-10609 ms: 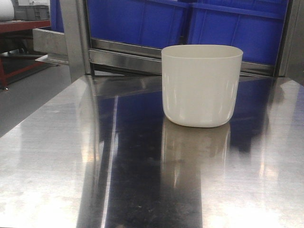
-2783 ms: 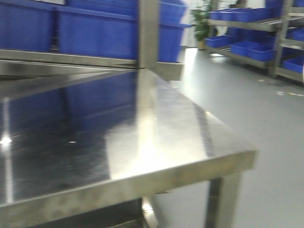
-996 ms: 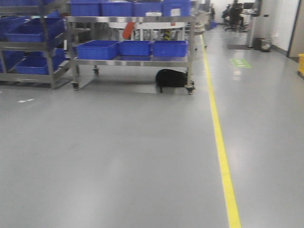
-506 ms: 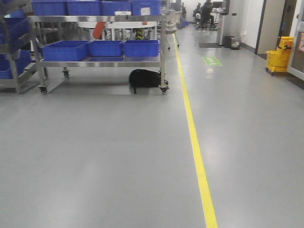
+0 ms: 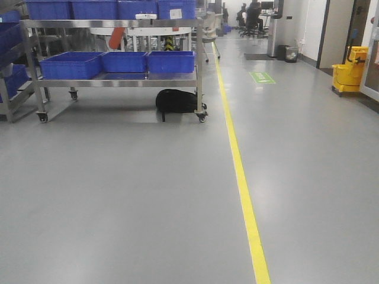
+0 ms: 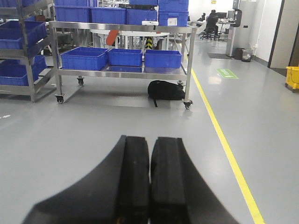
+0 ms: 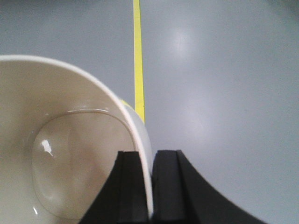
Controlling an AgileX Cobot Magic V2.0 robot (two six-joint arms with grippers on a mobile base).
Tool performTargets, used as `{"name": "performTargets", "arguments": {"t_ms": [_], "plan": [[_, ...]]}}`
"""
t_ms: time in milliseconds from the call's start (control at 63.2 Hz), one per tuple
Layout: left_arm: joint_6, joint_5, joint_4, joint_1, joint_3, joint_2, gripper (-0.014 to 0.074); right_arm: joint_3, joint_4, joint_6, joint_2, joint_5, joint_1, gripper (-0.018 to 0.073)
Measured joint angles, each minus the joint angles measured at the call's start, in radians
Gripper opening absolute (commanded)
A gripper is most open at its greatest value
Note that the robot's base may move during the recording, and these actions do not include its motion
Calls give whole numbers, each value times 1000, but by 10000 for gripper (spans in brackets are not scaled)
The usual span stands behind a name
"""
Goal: Move white bin to right shelf second layer
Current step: 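Drive the base away from the table carrying the bin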
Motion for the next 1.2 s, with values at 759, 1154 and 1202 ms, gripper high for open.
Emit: {"name": "performTargets", "arguments": {"t_ms": [759,1154,1202], "plan": [[0,0,0,0,0,0,85,1,0,0,0,0,0,55],[0,0,0,0,0,0,85,1,0,0,0,0,0,55],[0,0,0,0,0,0,85,1,0,0,0,0,0,55]]}}
